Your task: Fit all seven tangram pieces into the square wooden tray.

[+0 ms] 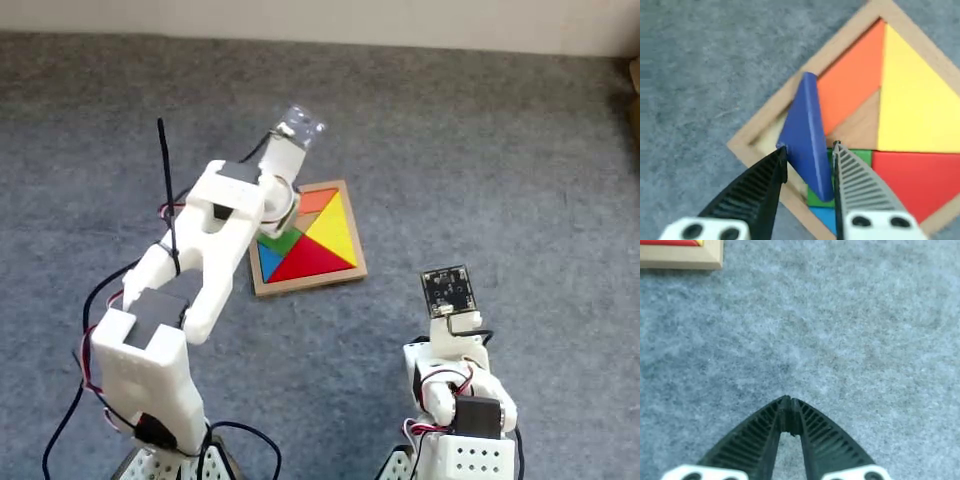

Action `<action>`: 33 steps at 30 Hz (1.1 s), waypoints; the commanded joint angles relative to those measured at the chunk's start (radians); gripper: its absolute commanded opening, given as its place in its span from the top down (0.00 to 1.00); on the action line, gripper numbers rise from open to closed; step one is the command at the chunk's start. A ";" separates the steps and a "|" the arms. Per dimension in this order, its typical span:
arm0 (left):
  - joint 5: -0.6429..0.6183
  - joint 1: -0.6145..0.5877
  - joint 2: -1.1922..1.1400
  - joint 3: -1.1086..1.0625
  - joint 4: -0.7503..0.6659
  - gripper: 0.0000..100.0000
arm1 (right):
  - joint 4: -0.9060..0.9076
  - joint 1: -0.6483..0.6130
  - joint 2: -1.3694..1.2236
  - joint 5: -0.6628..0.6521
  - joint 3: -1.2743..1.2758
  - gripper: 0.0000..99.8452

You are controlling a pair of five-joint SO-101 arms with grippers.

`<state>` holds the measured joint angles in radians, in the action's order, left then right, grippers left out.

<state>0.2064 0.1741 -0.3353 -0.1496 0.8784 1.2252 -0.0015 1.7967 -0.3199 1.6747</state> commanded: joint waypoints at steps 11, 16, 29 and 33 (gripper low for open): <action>-0.008 0.090 0.022 0.249 0.284 0.84 | 0.002 0.012 0.013 -0.012 0.067 0.99; -0.006 0.074 0.012 0.289 0.298 0.84 | 0.002 0.012 0.013 -0.012 0.067 0.99; -0.006 -0.013 0.111 0.278 0.377 0.99 | -0.002 0.012 0.013 -0.012 0.067 0.99; -0.011 -0.005 0.269 0.174 0.397 1.00 | -0.004 0.012 0.013 -0.012 0.067 0.99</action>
<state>0.2048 0.1680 -0.2509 0.0821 1.2574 1.2252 -0.0015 1.7967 -0.3199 1.6747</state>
